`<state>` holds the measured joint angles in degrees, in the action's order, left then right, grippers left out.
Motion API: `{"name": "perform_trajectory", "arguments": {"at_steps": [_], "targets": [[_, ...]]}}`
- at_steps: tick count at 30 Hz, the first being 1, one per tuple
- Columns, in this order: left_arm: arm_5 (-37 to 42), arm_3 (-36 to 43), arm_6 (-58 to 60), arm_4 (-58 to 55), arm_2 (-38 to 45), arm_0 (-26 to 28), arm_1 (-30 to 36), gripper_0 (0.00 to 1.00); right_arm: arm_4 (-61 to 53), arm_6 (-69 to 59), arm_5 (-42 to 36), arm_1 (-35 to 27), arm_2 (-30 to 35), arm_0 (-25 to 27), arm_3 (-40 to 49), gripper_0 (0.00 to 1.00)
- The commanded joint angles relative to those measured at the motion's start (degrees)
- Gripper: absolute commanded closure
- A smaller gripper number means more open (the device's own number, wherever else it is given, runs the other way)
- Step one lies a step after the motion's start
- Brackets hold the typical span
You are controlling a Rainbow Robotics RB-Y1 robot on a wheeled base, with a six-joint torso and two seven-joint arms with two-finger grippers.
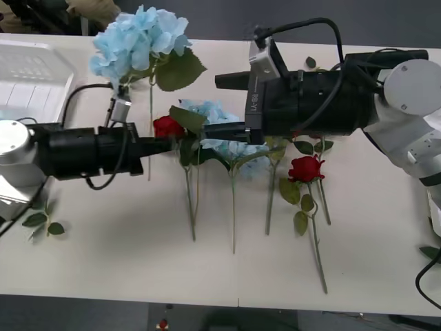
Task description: Put the red flowers into the right box and the blue flowers into the left box
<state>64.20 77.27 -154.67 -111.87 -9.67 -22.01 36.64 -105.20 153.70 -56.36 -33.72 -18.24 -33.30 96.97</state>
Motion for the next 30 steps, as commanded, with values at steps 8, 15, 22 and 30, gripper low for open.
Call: {"name": "perform_trajectory", "arguments": {"at_steps": [8,15,22,30], "targets": [[1.45,0.96,0.6,-3.62,4.05,-1.01,29.54,1.0,1.14,-18.08,-15.97,-3.02,7.34,-1.68,-6.88,0.0],[2.33,-5.02,8.95,15.72,9.5,-1.89,37.72,1.0,14.85,-45.33,-23.27,-3.63,7.25,-4.94,-4.42,0.0],[2.42,-11.96,8.6,37.96,9.58,-7.52,38.51,1.0,24.16,-64.75,-26.78,-2.58,7.34,-8.19,-4.42,0.0],[-0.22,-13.99,9.57,53.86,9.58,-8.4,33.15,1.0,36.99,-79.7,-26.78,-2.31,7.69,-8.63,-4.42,0.0]]}}
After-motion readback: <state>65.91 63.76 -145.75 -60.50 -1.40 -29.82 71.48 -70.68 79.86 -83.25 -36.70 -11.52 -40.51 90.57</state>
